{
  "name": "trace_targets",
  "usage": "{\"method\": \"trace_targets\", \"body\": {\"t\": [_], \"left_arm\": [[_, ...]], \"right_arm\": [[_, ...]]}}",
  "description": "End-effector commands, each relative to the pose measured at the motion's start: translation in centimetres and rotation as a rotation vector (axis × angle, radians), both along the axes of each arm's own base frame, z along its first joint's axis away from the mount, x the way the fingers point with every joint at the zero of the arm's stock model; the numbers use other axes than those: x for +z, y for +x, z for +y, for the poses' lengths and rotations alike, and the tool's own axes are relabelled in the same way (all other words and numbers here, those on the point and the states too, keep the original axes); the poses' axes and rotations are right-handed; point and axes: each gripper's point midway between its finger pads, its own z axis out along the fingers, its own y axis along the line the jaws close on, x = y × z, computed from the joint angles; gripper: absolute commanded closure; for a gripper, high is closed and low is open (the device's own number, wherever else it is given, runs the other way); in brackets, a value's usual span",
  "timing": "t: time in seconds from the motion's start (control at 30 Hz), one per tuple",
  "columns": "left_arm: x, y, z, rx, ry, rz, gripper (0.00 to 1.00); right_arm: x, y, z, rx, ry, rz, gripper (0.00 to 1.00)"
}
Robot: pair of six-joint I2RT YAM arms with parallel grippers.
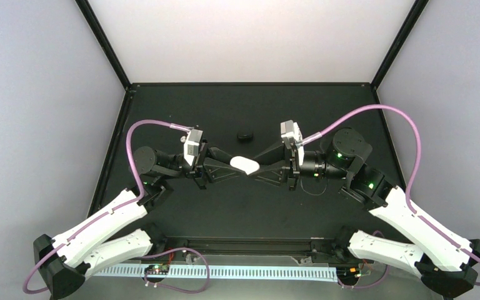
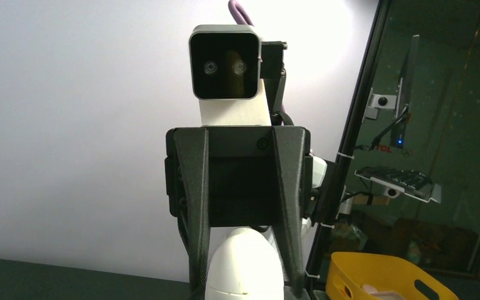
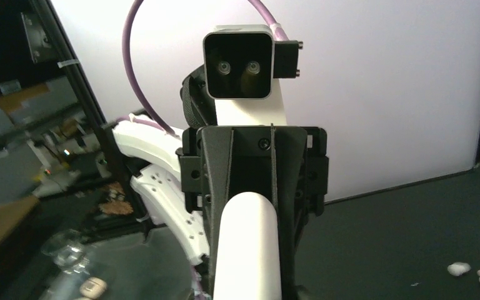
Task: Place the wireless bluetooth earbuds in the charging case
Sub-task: Pick up the charging case at the center of the board.
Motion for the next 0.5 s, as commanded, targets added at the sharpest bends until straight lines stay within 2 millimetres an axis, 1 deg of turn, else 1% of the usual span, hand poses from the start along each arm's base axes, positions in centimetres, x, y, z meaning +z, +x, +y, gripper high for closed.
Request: {"method": "trace_targets", "body": {"t": [0.0, 0.1, 0.2, 0.27, 0.3, 0.4, 0.47], "left_arm": [[1.7, -0.7, 0.6, 0.007, -0.044, -0.055, 0.98], [1.8, -0.5, 0.9, 0.032, -0.058, -0.054, 0.98], [2.0, -0.2, 1.6, 0.086, -0.096, -0.049, 0.99], [2.2, 0.1, 2.2, 0.127, -0.134, -0.051, 0.98], [2.2, 0.2, 2.5, 0.142, -0.151, -0.057, 0.98], [2.1, 0.6, 2.9, 0.184, -0.181, -0.058, 0.98], [2.0, 1.1, 2.9, 0.212, -0.184, -0.051, 0.98]], "right_arm": [[1.1, -0.6, -0.6, 0.009, 0.019, -0.032, 0.51], [2.0, -0.4, -1.3, -0.033, 0.017, -0.056, 0.34], [3.6, 0.2, -2.5, -0.119, 0.015, -0.107, 0.27], [4.5, 0.8, -3.1, -0.174, -0.002, -0.129, 0.26], [4.6, 1.2, -3.1, -0.193, -0.024, -0.134, 0.26], [4.5, 2.1, -2.8, -0.219, -0.118, -0.135, 0.26], [4.3, 2.3, -2.6, -0.217, -0.165, -0.144, 0.26]]}}
